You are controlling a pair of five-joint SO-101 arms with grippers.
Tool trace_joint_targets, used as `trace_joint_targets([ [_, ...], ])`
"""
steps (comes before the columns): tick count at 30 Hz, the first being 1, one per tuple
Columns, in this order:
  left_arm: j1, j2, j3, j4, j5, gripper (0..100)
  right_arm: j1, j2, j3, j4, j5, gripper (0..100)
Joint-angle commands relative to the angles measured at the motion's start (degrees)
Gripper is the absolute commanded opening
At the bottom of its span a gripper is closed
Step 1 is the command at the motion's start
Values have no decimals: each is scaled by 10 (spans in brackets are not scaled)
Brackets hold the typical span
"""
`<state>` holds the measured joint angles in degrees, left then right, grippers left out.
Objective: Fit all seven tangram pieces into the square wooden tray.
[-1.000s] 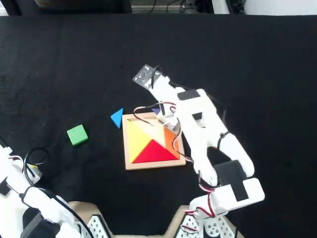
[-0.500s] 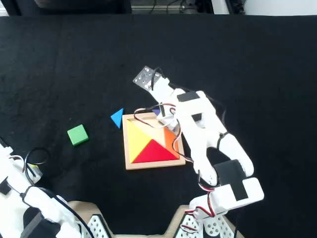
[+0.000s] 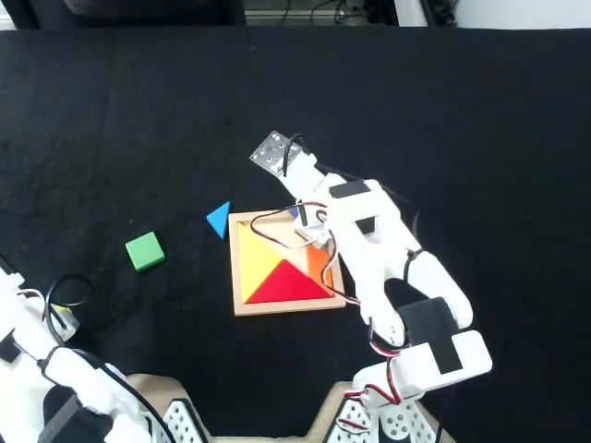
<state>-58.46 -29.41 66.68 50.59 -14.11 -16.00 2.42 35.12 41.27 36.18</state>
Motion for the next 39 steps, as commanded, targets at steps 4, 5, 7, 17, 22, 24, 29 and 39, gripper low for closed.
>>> trace_joint_targets([
  [4, 10, -11, 0, -4, 4, 202, -6, -84, 1, 40, -8, 119],
  [5, 10, -11, 0, -4, 4, 202, -6, -92, 4, 45, -8, 119],
  [7, 10, -11, 0, -4, 4, 202, -7, -104, 15, 46, -8, 119],
  [17, 10, -11, 0, -4, 4, 202, -20, -85, 37, 3, -8, 120],
  [22, 10, -11, 0, -4, 4, 202, -20, -71, 29, -1, -8, 120],
  [24, 10, -11, 0, -4, 4, 202, -20, -71, 30, 0, -8, 121],
  [29, 10, -11, 0, -4, 4, 202, -20, -72, 31, 3, -9, 133],
  [39, 10, -11, 0, -4, 4, 202, -21, -73, 43, 0, -11, 224],
])
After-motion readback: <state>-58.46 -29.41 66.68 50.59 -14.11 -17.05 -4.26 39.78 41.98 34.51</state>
